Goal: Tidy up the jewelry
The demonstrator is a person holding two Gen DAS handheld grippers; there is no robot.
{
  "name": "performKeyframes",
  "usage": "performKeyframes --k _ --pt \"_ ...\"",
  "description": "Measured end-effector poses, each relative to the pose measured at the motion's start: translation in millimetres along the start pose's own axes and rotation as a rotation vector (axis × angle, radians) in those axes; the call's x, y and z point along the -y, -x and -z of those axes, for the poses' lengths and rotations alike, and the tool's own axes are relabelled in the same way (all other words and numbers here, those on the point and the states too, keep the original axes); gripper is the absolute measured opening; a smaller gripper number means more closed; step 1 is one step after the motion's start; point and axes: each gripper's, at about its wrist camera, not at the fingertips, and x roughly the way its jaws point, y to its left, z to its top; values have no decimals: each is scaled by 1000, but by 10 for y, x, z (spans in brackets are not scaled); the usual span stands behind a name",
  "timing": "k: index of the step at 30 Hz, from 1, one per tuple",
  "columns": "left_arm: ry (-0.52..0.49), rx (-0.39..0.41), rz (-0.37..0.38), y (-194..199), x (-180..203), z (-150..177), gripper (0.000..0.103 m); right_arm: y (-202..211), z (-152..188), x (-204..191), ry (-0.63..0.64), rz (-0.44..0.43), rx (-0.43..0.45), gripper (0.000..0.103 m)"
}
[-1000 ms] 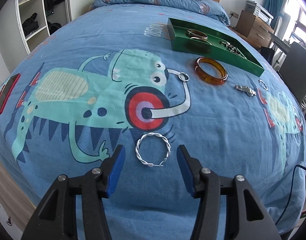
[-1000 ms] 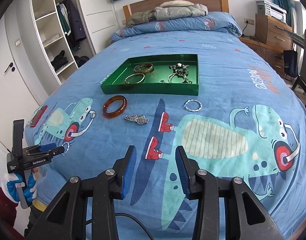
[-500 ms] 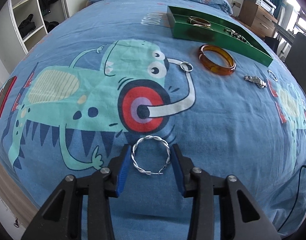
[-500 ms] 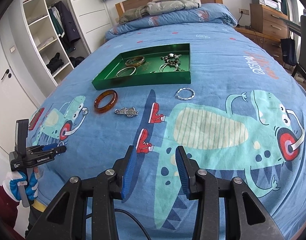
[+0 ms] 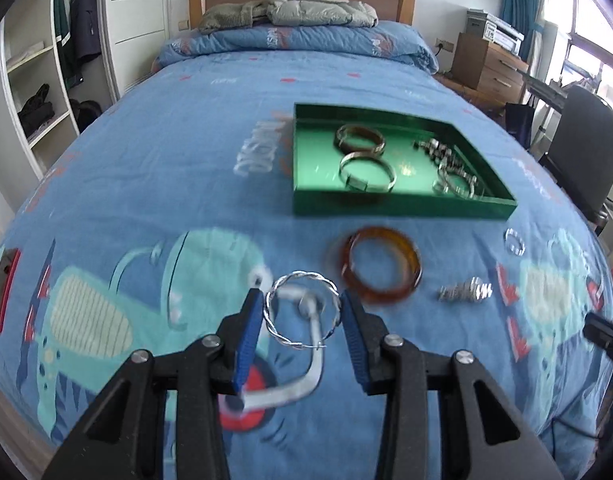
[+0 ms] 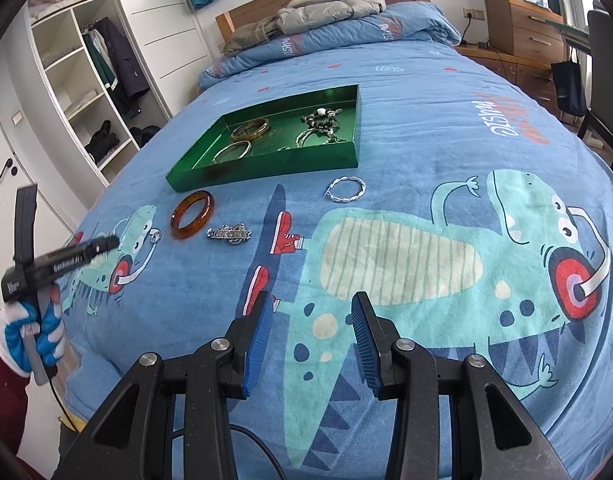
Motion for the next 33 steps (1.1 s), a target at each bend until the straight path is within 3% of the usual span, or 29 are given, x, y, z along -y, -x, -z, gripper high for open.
performKeyframes --k 4,8,16,21,30,33 --pt "-4 7 41 -355 205 -609 37 -54 -70 113 -21 8 7 41" --pt "-12 -40 31 -838 409 -945 37 -134 -137 249 -41 16 7 41" --pt "-35 -148 -43 -1561 616 -1046 38 -303 -170 499 -91 21 -7 41" --pt "-45 -153 -40 -1586 635 -1004 39 -325 -148 567 -106 23 -8 41" --pt "-31 -97 1 -1130 506 -1060 39 -145 -124 538 -106 37 19 41" --pt "-41 -107 -4 -1142 489 -1079 39 -103 -116 478 -99 40 24 41"
